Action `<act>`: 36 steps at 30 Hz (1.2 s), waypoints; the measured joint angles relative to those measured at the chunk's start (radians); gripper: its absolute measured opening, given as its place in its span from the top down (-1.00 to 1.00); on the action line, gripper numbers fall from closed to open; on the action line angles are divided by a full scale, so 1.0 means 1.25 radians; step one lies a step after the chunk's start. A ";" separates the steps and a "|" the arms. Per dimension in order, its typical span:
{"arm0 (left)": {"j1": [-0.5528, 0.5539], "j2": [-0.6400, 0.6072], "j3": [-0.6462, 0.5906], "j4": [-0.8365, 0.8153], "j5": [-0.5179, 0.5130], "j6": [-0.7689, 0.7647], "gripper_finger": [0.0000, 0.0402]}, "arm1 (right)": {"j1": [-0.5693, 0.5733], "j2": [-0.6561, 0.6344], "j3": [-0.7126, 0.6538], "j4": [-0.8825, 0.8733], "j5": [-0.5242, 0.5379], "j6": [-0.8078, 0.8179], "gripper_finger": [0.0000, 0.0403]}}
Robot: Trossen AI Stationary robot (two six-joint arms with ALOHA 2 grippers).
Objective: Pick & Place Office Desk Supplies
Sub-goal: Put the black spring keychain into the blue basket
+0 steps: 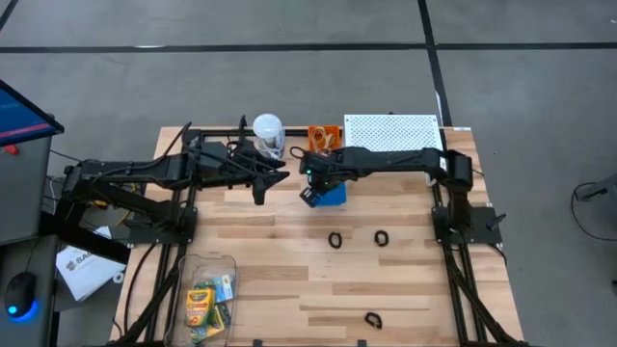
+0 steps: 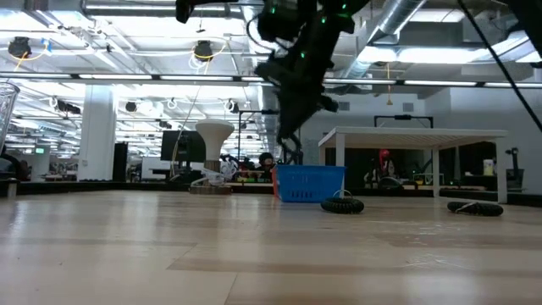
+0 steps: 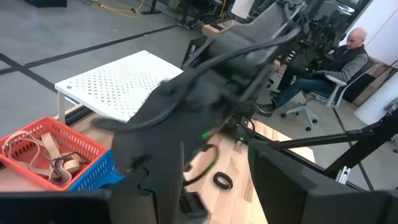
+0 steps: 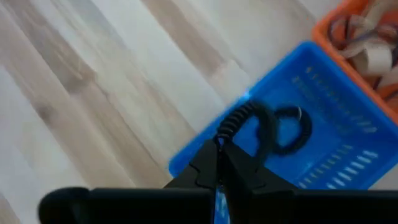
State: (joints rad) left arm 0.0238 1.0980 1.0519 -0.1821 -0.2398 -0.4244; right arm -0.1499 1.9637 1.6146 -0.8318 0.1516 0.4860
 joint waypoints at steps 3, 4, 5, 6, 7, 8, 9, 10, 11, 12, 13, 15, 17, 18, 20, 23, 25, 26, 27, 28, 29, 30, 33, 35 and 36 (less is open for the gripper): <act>-0.004 0.000 0.000 -0.002 0.000 0.000 0.14 | -0.010 0.019 0.000 -0.016 -0.002 -0.006 0.98; -0.005 0.000 0.000 -0.002 0.000 0.000 0.14 | -0.011 0.020 0.000 -0.017 -0.004 -0.009 0.98; -0.005 0.000 0.000 -0.002 0.000 0.000 0.14 | -0.011 0.020 0.000 -0.016 -0.008 -0.012 0.98; -0.005 0.000 0.000 -0.002 0.000 0.000 0.14 | -0.011 0.019 0.000 -0.014 -0.010 -0.013 0.97; -0.005 0.000 0.000 -0.003 0.000 0.000 0.14 | -0.011 0.019 0.000 -0.011 -0.010 -0.017 0.96; -0.005 0.000 0.000 -0.003 0.000 0.000 0.14 | -0.011 0.019 0.000 -0.011 -0.005 -0.020 0.95; -0.005 0.000 0.000 -0.004 0.000 0.001 0.14 | -0.011 0.019 0.000 -0.013 0.005 -0.021 0.94; -0.005 0.000 0.000 -0.004 0.000 0.001 0.14 | -0.011 0.019 0.000 -0.015 0.012 -0.023 0.93; -0.005 0.000 0.000 -0.004 0.000 0.001 0.14 | -0.012 0.019 0.001 -0.017 0.020 -0.030 0.92; -0.005 0.000 0.000 -0.004 0.000 0.001 0.14 | -0.012 0.019 0.001 -0.018 0.021 -0.036 0.91; -0.005 0.000 0.000 -0.004 0.000 0.001 0.14 | -0.012 0.019 0.001 -0.019 0.022 -0.042 0.89; -0.005 0.000 0.000 -0.004 0.000 0.001 0.14 | -0.012 0.018 0.001 -0.013 0.022 -0.062 0.84; -0.005 0.000 0.000 -0.004 0.000 0.001 0.14 | -0.012 0.012 0.001 0.002 0.025 -0.072 0.76; -0.005 0.000 0.000 -0.004 0.000 0.001 0.14 | -0.012 0.010 0.002 0.015 0.025 -0.075 0.71; -0.005 0.000 0.000 -0.004 0.000 0.001 0.14 | -0.013 0.004 0.002 0.021 0.026 -0.078 0.59; -0.005 0.000 0.000 -0.004 0.000 0.001 0.14 | -0.016 -0.002 0.003 0.012 0.061 -0.078 0.42; -0.005 0.000 0.000 -0.004 0.000 0.001 0.14 | -0.017 -0.003 0.003 -0.017 0.089 -0.077 0.32; -0.005 0.000 0.000 -0.004 0.000 0.001 0.14 | -0.019 -0.005 0.002 -0.029 0.097 -0.077 0.28; -0.005 0.000 0.000 -0.004 0.000 0.001 0.14 | -0.021 -0.006 0.002 -0.031 0.106 -0.077 0.24; -0.005 0.000 0.000 -0.004 0.000 0.001 0.14 | -0.021 -0.010 0.002 -0.032 0.109 -0.075 0.22; -0.005 0.000 0.000 -0.004 0.000 0.001 0.14 | -0.020 -0.018 0.002 -0.036 0.110 -0.075 0.20; -0.005 0.000 0.000 -0.004 0.000 0.001 0.14 | -0.017 -0.028 0.002 -0.039 0.110 -0.072 0.19; -0.005 0.000 0.000 -0.008 0.000 0.001 0.14 | 0.005 -0.074 0.002 -0.052 0.110 -0.043 0.19; -0.005 0.000 0.000 -0.018 0.000 0.001 0.14 | 0.029 -0.109 0.002 -0.081 0.109 0.003 0.22; -0.005 0.000 0.000 -0.022 0.000 0.001 0.14 | 0.042 -0.130 -0.002 -0.105 0.109 0.034 0.23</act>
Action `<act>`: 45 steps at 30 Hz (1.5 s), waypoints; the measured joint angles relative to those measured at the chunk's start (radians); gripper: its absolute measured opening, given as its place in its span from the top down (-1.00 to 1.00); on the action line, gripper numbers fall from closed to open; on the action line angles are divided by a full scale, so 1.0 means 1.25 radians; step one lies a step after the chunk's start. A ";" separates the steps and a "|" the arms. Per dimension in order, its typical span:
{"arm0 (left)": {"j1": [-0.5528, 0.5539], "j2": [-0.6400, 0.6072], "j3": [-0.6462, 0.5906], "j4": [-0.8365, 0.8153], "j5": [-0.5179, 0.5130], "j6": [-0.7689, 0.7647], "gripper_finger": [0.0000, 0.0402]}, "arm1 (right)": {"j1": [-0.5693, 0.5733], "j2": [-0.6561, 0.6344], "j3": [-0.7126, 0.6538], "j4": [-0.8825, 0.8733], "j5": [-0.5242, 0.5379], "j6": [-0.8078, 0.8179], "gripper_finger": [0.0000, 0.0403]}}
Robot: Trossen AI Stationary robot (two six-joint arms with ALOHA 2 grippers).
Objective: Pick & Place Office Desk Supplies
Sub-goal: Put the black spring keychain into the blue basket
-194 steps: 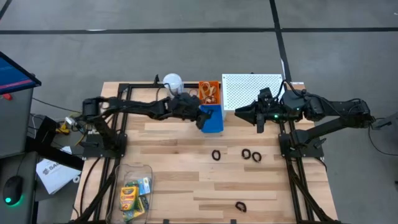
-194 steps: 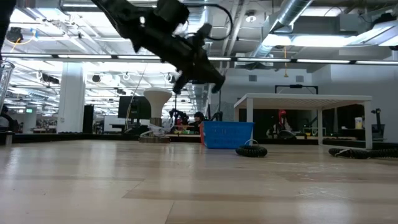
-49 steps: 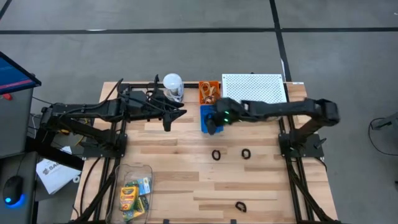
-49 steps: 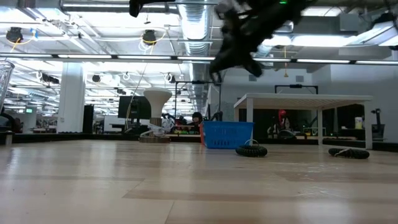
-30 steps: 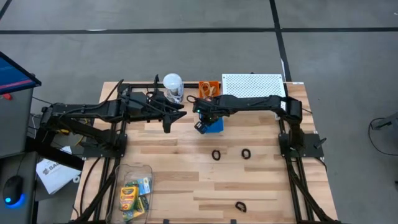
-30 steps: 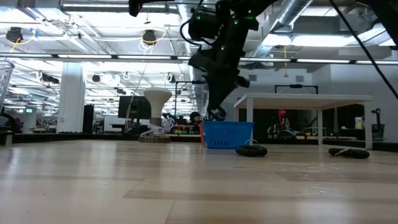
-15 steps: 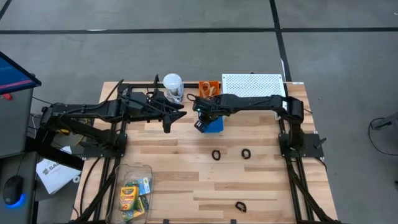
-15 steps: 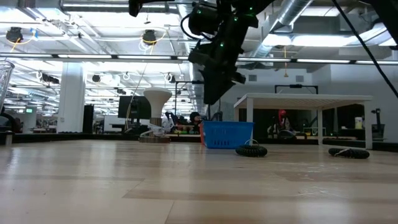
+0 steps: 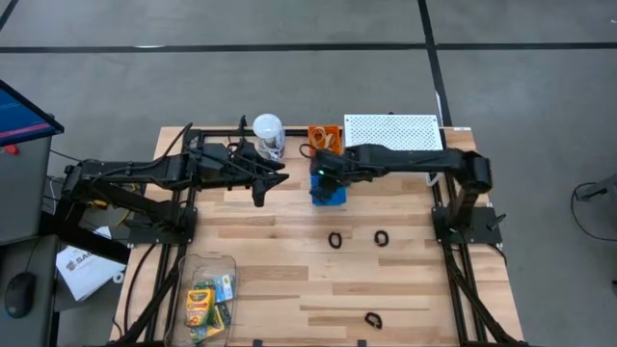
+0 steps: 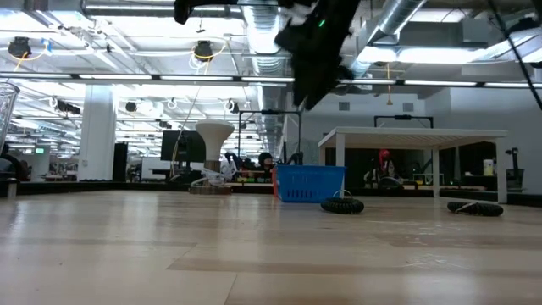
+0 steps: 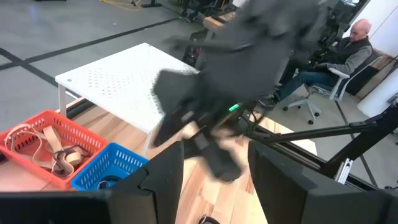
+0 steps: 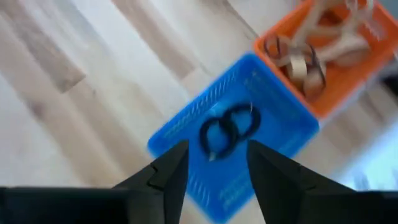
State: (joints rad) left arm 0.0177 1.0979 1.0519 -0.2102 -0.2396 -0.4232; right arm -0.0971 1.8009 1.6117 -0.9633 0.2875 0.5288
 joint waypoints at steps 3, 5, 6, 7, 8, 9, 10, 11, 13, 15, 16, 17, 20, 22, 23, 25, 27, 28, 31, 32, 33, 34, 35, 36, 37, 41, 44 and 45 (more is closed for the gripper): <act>0.000 -0.006 0.000 -0.011 0.000 0.000 0.14 | 0.057 -0.066 -0.039 -0.044 0.001 0.121 0.28; 0.000 -0.007 0.000 -0.011 0.000 0.000 0.14 | 0.109 -0.110 -0.083 -0.054 0.001 0.212 0.30; 0.000 -0.009 0.000 -0.016 0.000 0.000 0.14 | 0.134 -0.132 -0.112 -0.054 0.001 0.260 0.31; 0.000 -0.011 -0.001 -0.021 0.001 0.003 0.14 | 0.161 -0.152 -0.143 -0.053 0.001 0.313 0.32; 0.000 -0.013 -0.001 -0.018 0.002 0.010 0.14 | 0.188 -0.169 -0.175 -0.051 0.001 0.371 0.32; 0.000 -0.014 0.000 -0.012 0.007 0.019 0.14 | 0.213 -0.184 -0.211 -0.049 0.000 0.428 0.32; 0.000 -0.015 0.000 -0.012 0.014 0.024 0.14 | 0.236 -0.195 -0.243 -0.051 -0.004 0.487 0.32; 0.000 -0.016 0.000 -0.015 0.020 0.027 0.14 | 0.255 -0.203 -0.272 -0.047 -0.008 0.541 0.32; 0.000 -0.020 0.000 -0.012 0.024 0.038 0.14 | 0.284 -0.215 -0.315 -0.042 -0.026 0.636 0.32; 0.000 -0.022 0.000 -0.008 0.024 0.041 0.14 | 0.297 -0.218 -0.329 -0.031 -0.032 0.696 0.32; 0.000 -0.021 0.000 -0.010 0.024 0.042 0.14 | 0.299 -0.215 -0.329 -0.030 -0.030 0.710 0.33; 0.000 -0.021 0.000 -0.009 0.024 0.042 0.14 | 0.298 -0.210 -0.329 -0.030 -0.028 0.718 0.34; 0.000 -0.021 0.000 -0.008 0.025 0.042 0.14 | 0.288 -0.182 -0.329 -0.055 -0.033 0.736 0.36; 0.000 -0.021 0.000 -0.007 0.032 0.042 0.14 | 0.283 -0.159 -0.330 -0.077 -0.039 0.736 0.35; 0.000 -0.021 0.000 -0.005 0.038 0.041 0.14 | 0.281 -0.147 -0.330 -0.083 -0.043 0.736 0.34; 0.000 -0.021 0.000 0.001 0.042 0.039 0.14 | 0.281 -0.125 -0.334 -0.097 -0.051 0.734 0.29; -0.001 -0.021 0.000 0.007 0.042 0.038 0.14 | 0.281 -0.111 -0.352 -0.078 -0.073 0.726 0.23; -0.004 -0.021 0.000 0.010 0.042 0.038 0.14 | 0.281 -0.105 -0.367 -0.062 -0.083 0.726 0.19; -0.010 -0.021 0.000 0.015 0.042 0.037 0.14 | 0.290 -0.100 -0.418 -0.026 -0.103 0.732 0.08; -0.013 -0.021 0.000 0.014 0.042 0.037 0.14 | 0.292 -0.101 -0.434 -0.003 -0.106 0.734 0.05; -0.017 -0.021 0.000 0.014 0.042 0.037 0.14 | 0.293 -0.105 -0.449 0.014 -0.108 0.740 0.03; -0.020 -0.021 0.000 0.014 0.042 0.037 0.14 | 0.294 -0.109 -0.464 0.014 -0.108 0.747 0.01; -0.022 -0.021 0.000 0.014 0.042 0.037 0.14 | 0.293 -0.112 -0.478 0.018 -0.109 0.750 0.00; -0.023 -0.021 0.000 0.014 0.042 0.036 0.14 | 0.293 -0.112 -0.489 0.033 -0.111 0.751 0.00; -0.023 -0.021 0.000 0.014 0.042 0.036 0.14 | 0.292 -0.111 -0.500 0.049 -0.122 0.751 0.00; -0.023 -0.021 0.000 0.014 0.042 0.034 0.14 | 0.293 -0.111 -0.525 0.091 -0.128 0.747 0.03; -0.023 -0.021 0.000 0.021 0.041 0.033 0.14 | 0.293 -0.111 -0.550 0.125 -0.129 0.752 0.09; -0.023 -0.021 0.000 0.023 0.041 0.028 0.14 | 0.293 -0.111 -0.559 0.132 -0.128 0.754 0.11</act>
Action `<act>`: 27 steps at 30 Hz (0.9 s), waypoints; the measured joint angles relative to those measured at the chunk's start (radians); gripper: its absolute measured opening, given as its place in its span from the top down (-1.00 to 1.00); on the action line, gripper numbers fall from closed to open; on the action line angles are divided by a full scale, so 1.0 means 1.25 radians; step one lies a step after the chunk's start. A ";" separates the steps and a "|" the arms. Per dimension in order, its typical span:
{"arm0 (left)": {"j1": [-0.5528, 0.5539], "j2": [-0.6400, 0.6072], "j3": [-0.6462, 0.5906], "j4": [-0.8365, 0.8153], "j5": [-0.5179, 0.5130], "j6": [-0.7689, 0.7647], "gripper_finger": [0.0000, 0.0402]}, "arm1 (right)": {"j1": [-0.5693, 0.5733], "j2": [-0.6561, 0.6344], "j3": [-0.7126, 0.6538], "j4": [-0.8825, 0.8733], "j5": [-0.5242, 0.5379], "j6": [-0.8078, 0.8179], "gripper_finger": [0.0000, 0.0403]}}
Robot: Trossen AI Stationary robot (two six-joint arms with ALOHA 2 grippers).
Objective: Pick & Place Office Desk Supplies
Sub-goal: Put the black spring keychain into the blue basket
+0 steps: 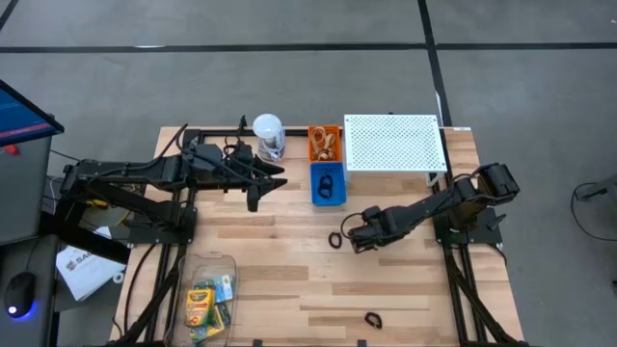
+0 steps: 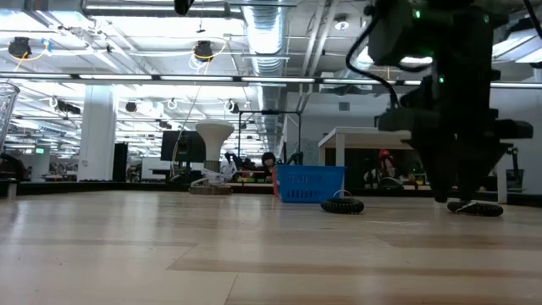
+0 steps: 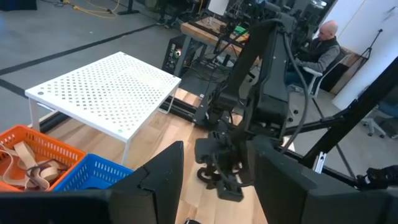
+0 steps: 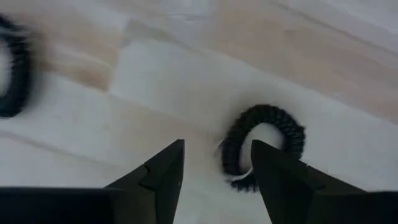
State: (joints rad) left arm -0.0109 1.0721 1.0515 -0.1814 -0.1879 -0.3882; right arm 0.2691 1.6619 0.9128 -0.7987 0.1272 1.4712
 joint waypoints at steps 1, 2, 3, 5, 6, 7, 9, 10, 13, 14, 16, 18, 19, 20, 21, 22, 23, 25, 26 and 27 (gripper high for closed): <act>0.000 0.000 0.000 0.003 -0.001 -0.005 0.14 | 0.001 0.000 -0.008 0.010 0.000 0.002 0.14; 0.000 0.000 0.000 0.004 -0.001 -0.008 0.14 | 0.003 0.000 -0.016 0.019 0.000 0.004 0.16; 0.000 0.000 0.000 0.004 -0.003 -0.009 0.14 | 0.004 0.000 -0.024 0.029 0.000 0.004 0.19; 0.000 0.000 0.000 0.004 -0.003 -0.010 0.14 | 0.005 0.000 -0.042 0.042 -0.001 0.004 0.25; 0.000 0.000 0.000 0.005 -0.003 -0.010 0.14 | 0.005 -0.001 -0.048 0.052 -0.001 0.004 0.28; 0.000 0.000 0.000 0.005 -0.003 -0.013 0.14 | 0.005 -0.003 -0.055 0.060 -0.003 0.003 0.31; 0.000 0.000 0.000 0.005 -0.007 -0.016 0.14 | 0.005 -0.005 -0.064 0.066 -0.002 0.001 0.38; 0.000 0.000 0.000 0.005 -0.012 -0.016 0.14 | 0.005 -0.004 -0.064 0.065 -0.002 -0.006 0.42; 0.000 0.000 0.000 0.005 -0.018 -0.016 0.14 | 0.005 -0.004 -0.065 0.068 -0.002 -0.024 0.57; 0.000 0.000 0.000 0.007 -0.018 -0.016 0.14 | 0.005 -0.004 -0.065 0.070 -0.001 -0.029 0.63; 0.000 0.000 0.000 0.015 -0.021 -0.016 0.14 | 0.005 -0.003 -0.065 0.075 -0.002 -0.035 0.75; 0.000 0.000 0.000 0.019 -0.021 -0.016 0.14 | 0.013 -0.003 -0.058 0.073 -0.005 -0.051 0.87; 0.000 0.000 0.000 0.019 -0.021 -0.017 0.14 | 0.015 -0.003 -0.049 0.069 -0.005 -0.067 0.92; 0.000 0.000 0.000 0.020 -0.022 -0.017 0.14 | 0.019 -0.007 -0.044 0.071 -0.008 -0.081 0.94; 0.000 0.000 0.000 0.021 -0.023 -0.017 0.14 | 0.022 -0.010 -0.030 0.082 -0.014 -0.097 0.95; 0.000 0.000 0.000 0.021 -0.024 -0.017 0.14 | 0.025 -0.018 -0.012 0.099 -0.015 -0.115 0.95; 0.000 0.000 0.000 0.021 -0.024 -0.021 0.14 | 0.027 -0.032 0.006 0.102 -0.015 -0.138 0.94; 0.000 0.000 0.000 0.020 -0.026 -0.031 0.14 | 0.035 -0.057 0.039 0.096 -0.013 -0.191 0.94; 0.000 0.000 0.000 0.019 -0.026 -0.032 0.14 | 0.035 -0.065 0.059 0.098 -0.003 -0.210 0.95; 0.000 0.000 0.000 0.018 -0.026 -0.032 0.14 | 0.032 -0.076 0.075 0.105 0.006 -0.236 0.96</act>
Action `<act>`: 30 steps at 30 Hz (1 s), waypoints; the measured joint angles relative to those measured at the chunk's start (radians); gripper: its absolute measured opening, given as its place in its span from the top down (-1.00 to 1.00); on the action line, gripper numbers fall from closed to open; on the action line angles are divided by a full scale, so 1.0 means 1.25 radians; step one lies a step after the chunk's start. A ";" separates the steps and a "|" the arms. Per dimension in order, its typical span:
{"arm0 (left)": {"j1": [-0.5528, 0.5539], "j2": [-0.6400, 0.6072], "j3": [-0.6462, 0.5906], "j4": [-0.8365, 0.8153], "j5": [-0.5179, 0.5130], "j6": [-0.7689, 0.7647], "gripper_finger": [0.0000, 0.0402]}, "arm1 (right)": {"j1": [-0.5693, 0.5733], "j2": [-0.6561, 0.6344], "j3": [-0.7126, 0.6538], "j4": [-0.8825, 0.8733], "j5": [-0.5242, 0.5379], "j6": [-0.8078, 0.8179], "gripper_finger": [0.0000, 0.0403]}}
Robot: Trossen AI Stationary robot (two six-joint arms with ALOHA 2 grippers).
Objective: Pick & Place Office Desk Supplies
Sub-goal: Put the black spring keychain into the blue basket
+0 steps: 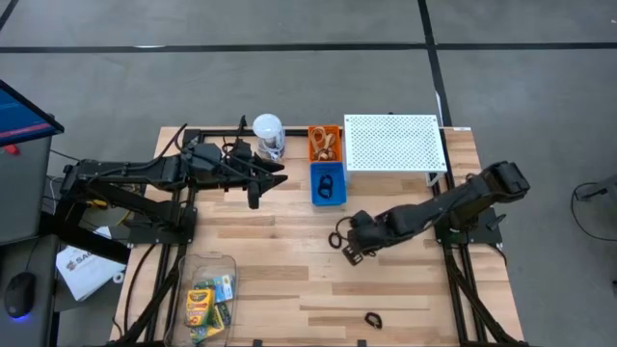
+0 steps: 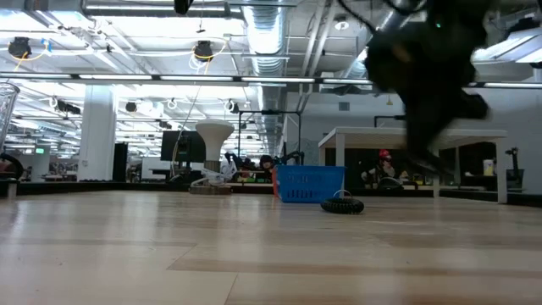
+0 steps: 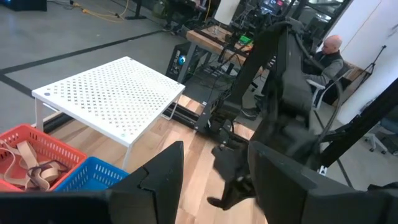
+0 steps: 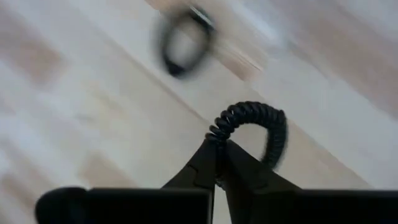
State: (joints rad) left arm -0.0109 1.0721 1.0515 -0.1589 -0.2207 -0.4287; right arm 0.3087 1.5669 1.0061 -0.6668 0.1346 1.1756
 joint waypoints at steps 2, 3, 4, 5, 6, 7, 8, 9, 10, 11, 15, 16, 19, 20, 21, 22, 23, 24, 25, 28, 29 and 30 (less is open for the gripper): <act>0.000 0.000 0.000 0.000 0.000 -0.007 0.14 | -0.012 -0.031 0.035 0.023 0.021 -0.059 0.97; 0.000 0.000 0.000 0.000 0.000 -0.013 0.14 | -0.019 -0.043 0.052 0.051 0.032 -0.091 0.97; 0.000 0.000 0.000 0.000 0.000 -0.016 0.14 | -0.030 -0.055 0.066 0.078 0.041 -0.125 0.97; 0.000 0.000 0.000 0.000 0.000 -0.018 0.14 | -0.043 -0.063 0.077 0.099 0.043 -0.157 0.97; 0.000 0.000 0.000 0.000 0.000 -0.019 0.14 | -0.060 -0.067 0.088 0.119 0.043 -0.188 0.97; 0.000 0.000 0.000 0.000 0.000 -0.020 0.14 | -0.080 -0.069 0.099 0.136 0.043 -0.214 0.97; 0.000 0.000 0.000 0.000 0.000 -0.020 0.14 | -0.100 -0.070 0.111 0.146 0.040 -0.240 0.97; -0.001 0.000 0.000 0.000 0.000 -0.024 0.14 | -0.122 -0.070 0.123 0.148 0.039 -0.265 0.97; -0.001 0.000 0.000 0.000 0.000 -0.028 0.14 | -0.147 -0.066 0.135 0.146 0.038 -0.289 0.97; -0.002 0.000 0.000 0.000 0.000 -0.035 0.14 | -0.171 -0.060 0.146 0.144 0.036 -0.311 0.97; -0.011 0.000 0.000 0.000 -0.004 -0.040 0.14 | -0.276 -0.043 0.168 0.154 0.003 -0.399 0.98; -0.014 0.000 0.000 -0.001 -0.011 -0.040 0.14 | -0.306 -0.036 0.174 0.159 -0.009 -0.417 0.98; -0.022 0.000 0.000 -0.001 -0.035 -0.040 0.14 | -0.388 0.006 0.185 0.144 -0.053 -0.464 0.98; -0.024 0.001 0.000 0.000 -0.041 -0.040 0.14 | -0.412 0.023 0.189 0.146 -0.075 -0.479 0.98; -0.027 0.001 0.000 0.000 -0.047 -0.040 0.14 | -0.433 0.039 0.193 0.133 -0.094 -0.493 0.98; -0.030 0.001 0.000 0.001 -0.052 -0.040 0.14 | -0.447 0.059 0.204 0.131 -0.110 -0.505 0.98; -0.031 0.001 0.000 0.000 -0.057 -0.040 0.14 | -0.456 0.076 0.215 0.134 -0.121 -0.517 0.98; -0.031 0.001 0.000 0.000 -0.061 -0.040 0.14 | -0.462 0.093 0.225 0.119 -0.125 -0.532 0.98; -0.035 0.001 0.000 0.001 -0.063 -0.040 0.14 | -0.465 0.112 0.242 0.099 -0.125 -0.546 0.98; -0.038 0.001 0.000 0.001 -0.071 -0.041 0.14 | -0.472 0.158 0.291 0.037 -0.109 -0.577 0.98; -0.040 0.001 0.000 0.001 -0.075 -0.042 0.14 | -0.473 0.171 0.309 0.029 -0.106 -0.584 0.98; -0.040 0.001 0.000 0.000 -0.075 -0.043 0.14 | -0.473 0.181 0.323 0.019 -0.103 -0.590 0.98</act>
State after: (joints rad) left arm -0.0612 1.0729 1.0519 -0.1590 -0.3149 -0.4821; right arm -0.2831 1.7926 1.4096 -0.6428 0.0057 0.4383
